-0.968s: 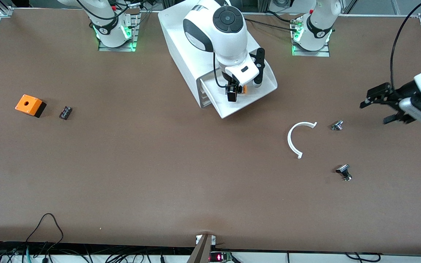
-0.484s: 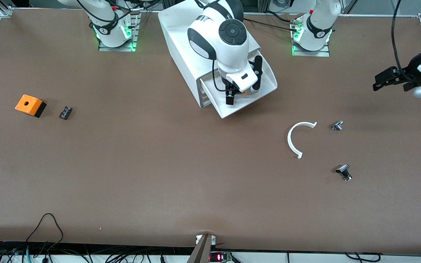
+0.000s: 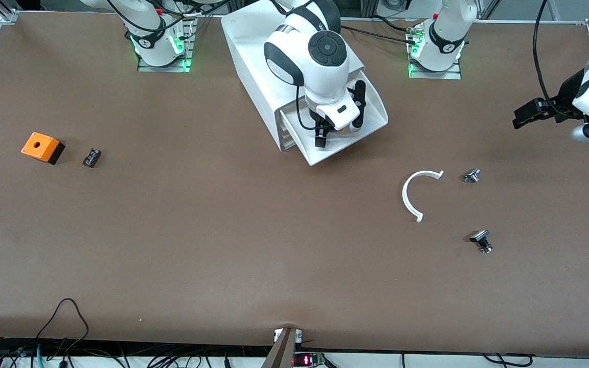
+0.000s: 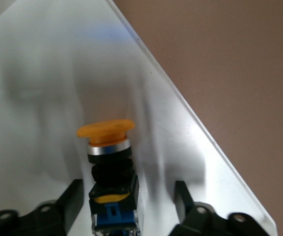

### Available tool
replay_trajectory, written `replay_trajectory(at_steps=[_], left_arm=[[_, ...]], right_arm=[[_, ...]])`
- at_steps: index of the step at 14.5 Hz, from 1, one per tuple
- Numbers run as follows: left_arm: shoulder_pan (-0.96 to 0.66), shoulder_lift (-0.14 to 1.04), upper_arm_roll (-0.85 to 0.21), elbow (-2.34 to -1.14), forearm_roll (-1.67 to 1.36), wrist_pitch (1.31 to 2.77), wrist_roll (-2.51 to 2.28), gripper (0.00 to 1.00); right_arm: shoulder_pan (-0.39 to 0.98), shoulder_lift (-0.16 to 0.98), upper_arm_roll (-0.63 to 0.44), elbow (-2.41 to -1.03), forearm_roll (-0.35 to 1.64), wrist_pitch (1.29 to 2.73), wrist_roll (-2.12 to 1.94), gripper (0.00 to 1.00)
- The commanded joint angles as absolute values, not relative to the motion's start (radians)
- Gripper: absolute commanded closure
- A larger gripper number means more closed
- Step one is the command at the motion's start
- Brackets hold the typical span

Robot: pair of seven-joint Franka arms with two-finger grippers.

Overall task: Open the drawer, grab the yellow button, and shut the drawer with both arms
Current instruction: 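Lift the orange button out and carry it toward the orange box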

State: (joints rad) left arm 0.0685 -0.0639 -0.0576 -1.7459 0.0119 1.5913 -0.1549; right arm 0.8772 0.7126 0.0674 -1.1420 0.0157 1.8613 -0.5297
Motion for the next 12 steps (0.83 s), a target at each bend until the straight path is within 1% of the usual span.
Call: replay_trajectory(at_steps=[1,2,6,10,12], left_arm=[[0.048,-0.038,-0.048,-1.677,0.031,1.571,-0.175,0.0],[0.048,-0.032,-0.046,-1.668,0.02,1.557,-0.173,0.0],[0.048,-0.029,-0.045,-1.661,-0.04,1.539,-0.233,0.0],[0.046,-0.028,-0.043,-1.655,-0.04,1.539,-0.249,0.0],[0.046,-0.023,-0.023,-1.649,-0.04,1.537,-0.21,0.0]], right_arm=[[0.884,0.693,0.06,-1.151,0.008,1.862,-0.554,0.52],[0.885,0.692,0.058,-1.146,0.008,1.864,-0.549,0.57],[0.887,0.673,0.054,-1.134,0.008,1.861,-0.538,0.68],[0.887,0.649,0.038,-1.134,0.006,1.844,-0.548,0.76],[0.887,0.62,0.023,-1.134,0.006,1.835,-0.549,0.76]])
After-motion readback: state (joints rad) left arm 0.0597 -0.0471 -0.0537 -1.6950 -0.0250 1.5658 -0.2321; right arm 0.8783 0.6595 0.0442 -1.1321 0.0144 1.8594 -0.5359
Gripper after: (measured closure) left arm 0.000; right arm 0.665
